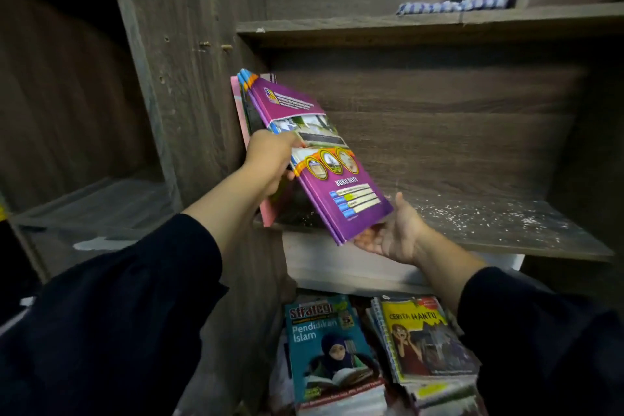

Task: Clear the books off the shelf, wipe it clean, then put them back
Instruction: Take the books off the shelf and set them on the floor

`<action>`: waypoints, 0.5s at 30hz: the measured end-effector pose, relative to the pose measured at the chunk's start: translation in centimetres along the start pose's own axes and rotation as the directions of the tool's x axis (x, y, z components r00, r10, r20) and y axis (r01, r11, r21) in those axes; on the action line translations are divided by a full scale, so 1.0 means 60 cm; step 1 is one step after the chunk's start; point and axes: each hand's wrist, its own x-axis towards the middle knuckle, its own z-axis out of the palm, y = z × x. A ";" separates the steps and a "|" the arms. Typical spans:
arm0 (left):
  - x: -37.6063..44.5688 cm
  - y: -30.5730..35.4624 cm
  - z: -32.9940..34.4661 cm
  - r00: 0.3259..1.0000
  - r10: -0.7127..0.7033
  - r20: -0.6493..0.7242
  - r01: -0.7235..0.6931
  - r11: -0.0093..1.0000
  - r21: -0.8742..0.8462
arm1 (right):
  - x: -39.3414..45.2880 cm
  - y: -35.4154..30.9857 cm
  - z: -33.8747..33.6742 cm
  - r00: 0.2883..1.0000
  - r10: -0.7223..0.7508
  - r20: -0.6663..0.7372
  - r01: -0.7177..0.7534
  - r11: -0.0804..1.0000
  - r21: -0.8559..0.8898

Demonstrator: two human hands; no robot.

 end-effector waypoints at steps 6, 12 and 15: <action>-0.073 -0.027 -0.055 0.973 -0.202 0.109 0.211 0.975 -0.075 | -0.067 0.041 -0.029 0.987 0.004 -0.159 0.001 1.000 0.030; -0.161 -0.064 -0.096 0.928 -0.331 0.173 0.319 0.943 0.094 | -0.124 0.088 -0.054 0.997 -0.011 -0.074 -0.002 0.985 -0.174; -0.191 -0.093 -0.103 0.896 -0.400 0.194 0.373 0.914 0.162 | -0.131 0.115 -0.080 0.998 0.034 -0.048 -0.048 0.937 -0.346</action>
